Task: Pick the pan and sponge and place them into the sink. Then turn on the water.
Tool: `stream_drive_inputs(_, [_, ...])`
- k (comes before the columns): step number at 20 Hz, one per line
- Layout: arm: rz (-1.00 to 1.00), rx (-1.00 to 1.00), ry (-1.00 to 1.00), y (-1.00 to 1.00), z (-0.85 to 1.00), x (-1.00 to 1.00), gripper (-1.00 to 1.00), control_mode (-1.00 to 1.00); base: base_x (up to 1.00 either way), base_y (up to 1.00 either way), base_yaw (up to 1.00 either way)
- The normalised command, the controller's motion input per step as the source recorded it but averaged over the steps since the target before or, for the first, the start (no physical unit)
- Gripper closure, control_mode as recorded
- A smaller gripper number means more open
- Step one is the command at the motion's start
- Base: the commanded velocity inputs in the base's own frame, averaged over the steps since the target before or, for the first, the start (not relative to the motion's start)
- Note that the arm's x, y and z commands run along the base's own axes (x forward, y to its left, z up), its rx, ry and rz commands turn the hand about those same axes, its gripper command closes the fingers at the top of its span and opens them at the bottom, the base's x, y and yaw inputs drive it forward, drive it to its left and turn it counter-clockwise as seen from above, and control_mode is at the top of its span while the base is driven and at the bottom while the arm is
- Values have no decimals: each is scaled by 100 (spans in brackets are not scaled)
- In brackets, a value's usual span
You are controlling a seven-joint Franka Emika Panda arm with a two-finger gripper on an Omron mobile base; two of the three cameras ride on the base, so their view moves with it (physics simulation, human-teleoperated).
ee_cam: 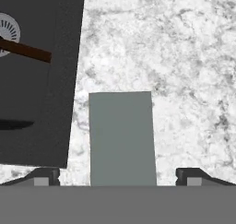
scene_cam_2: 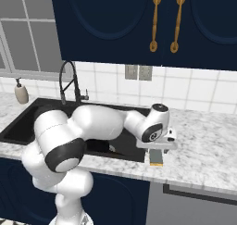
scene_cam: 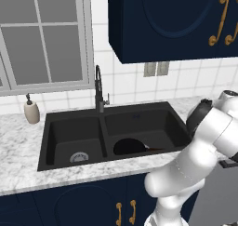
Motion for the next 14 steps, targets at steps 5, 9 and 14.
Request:
stream_drive_inputs(5, [0,3,0,-15,-43,24,-100,-100,0,0,0])
stream_drive_inputs(9, [0,6,0,0,-17,6,-100,-100,0,0,0])
stream_drive_inputs(14, [0,7,0,0,-9,0,-100,-100,0,0,0])
